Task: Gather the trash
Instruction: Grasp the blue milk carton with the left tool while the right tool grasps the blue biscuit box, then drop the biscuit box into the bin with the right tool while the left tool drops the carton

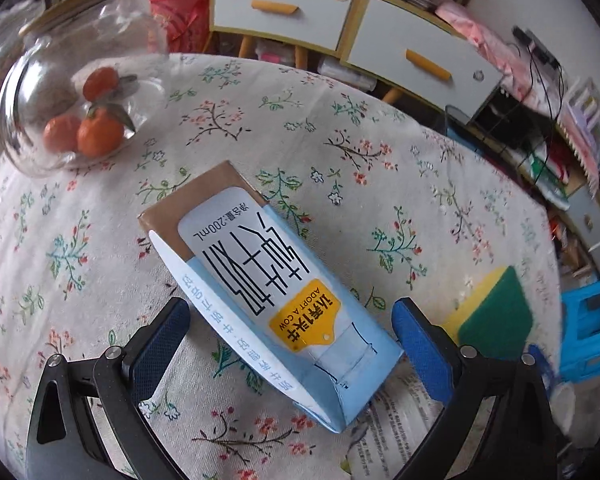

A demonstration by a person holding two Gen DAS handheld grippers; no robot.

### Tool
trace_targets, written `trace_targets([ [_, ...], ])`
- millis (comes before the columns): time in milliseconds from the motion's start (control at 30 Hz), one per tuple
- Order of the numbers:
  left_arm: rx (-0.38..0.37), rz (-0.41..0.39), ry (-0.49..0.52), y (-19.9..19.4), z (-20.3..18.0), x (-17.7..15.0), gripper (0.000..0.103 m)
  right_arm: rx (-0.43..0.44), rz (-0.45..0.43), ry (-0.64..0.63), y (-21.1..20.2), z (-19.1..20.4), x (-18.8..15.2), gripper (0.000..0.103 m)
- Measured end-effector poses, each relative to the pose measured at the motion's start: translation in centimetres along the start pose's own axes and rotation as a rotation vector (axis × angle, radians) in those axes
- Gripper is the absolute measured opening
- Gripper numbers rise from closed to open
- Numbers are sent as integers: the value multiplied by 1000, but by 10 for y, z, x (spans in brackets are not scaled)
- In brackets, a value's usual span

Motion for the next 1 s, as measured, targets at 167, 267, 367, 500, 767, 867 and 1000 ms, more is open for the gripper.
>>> trace_targets([
  [167,-18,-4,46,-8,3,-4,85,1,-12,-8,10,7,6,100],
  [267,-47,8,86,-14,5,-7,78,-14,-34,-16,14,11,11,100],
  [367,-71,18,133,-21,3,-13,72,-32,-49,-36,18,15,14,100],
  [500,-106,37,190,-31,1,-23,68,-87,-72,-100,23,20,14,100],
  [767,-154,52,241,-48,6,-39,61,-102,-91,-164,22,23,11,96],
  [867,-183,58,230,-56,11,-44,61,-102,-85,-186,19,26,7,94],
  [1000,-208,57,233,-66,16,-48,60,-87,-62,-188,12,25,-1,93],
])
Point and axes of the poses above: each gripper's, at about its wrist camera, not at the fingertips, and y roughly the way its jaws point, z to its left, x to its top, the point moved 9 cm from there along y, roughly the way its jaws point, and after that the axes turned 6 degrees about y, right-handed, at the moved point
